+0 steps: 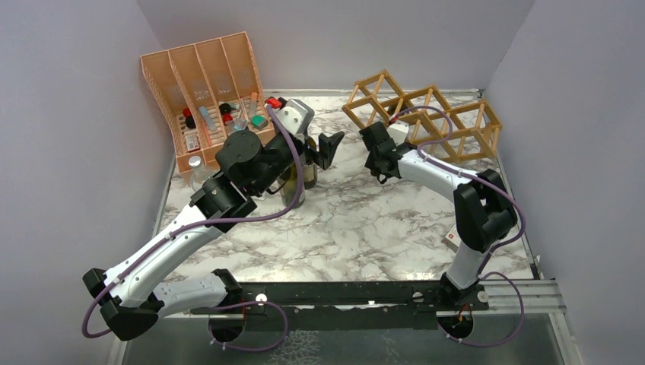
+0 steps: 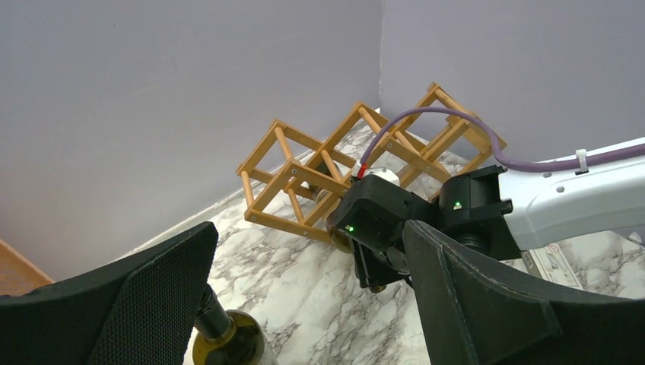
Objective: Put the wine bottle on the wine rack
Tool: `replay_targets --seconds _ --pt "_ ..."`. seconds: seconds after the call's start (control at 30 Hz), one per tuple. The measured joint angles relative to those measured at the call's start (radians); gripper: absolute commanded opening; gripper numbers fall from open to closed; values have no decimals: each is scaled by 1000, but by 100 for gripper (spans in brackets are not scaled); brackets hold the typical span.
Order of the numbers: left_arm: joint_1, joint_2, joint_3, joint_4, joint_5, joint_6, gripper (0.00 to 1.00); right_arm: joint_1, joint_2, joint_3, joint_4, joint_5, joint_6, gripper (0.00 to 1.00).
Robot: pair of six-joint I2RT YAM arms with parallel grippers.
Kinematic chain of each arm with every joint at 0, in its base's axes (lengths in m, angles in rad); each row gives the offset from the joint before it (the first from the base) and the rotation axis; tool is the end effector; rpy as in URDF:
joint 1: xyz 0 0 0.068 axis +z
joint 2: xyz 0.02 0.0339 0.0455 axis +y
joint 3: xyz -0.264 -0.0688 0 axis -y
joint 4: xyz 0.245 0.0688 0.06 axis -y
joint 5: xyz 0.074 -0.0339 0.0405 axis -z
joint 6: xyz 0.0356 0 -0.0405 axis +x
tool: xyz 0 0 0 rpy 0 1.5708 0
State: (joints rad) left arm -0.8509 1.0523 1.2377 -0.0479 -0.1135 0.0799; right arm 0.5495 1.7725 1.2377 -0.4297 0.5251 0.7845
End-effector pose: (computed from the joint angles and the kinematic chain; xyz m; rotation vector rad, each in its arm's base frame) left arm 0.1529 -0.1682 0.4619 0.5679 1.3422 -0.5512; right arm 0.3282 0.1801 0.2128 0.4725 2.3145 -0.0416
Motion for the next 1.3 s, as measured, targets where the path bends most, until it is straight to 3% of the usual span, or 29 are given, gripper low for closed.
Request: replay_targets --seconds 0.13,0.4,0.47,0.57,0.7,0.8,1.07,1.3 --pt "0 1 0 -1 0 0 99 0 3 0 2 -5 12 25" --pt "0 1 0 -1 0 -1 99 0 35 41 -5 34 31 23" --pt "-1 1 0 0 0 -1 99 0 55 64 -10 43 35 26" --pt "-2 1 0 -1 0 -1 99 0 81 96 -18 60 43 43" --pt "-2 1 0 -1 0 -1 99 0 95 116 -21 68 51 58" --pt "-2 1 0 -1 -1 -1 99 0 95 117 -22 72 52 64" --pt "-2 1 0 -2 -10 -1 99 0 62 117 -39 57 7 67" --pt "-2 -11 -3 0 -36 -16 99 0 -128 97 -37 -94 -116 66"
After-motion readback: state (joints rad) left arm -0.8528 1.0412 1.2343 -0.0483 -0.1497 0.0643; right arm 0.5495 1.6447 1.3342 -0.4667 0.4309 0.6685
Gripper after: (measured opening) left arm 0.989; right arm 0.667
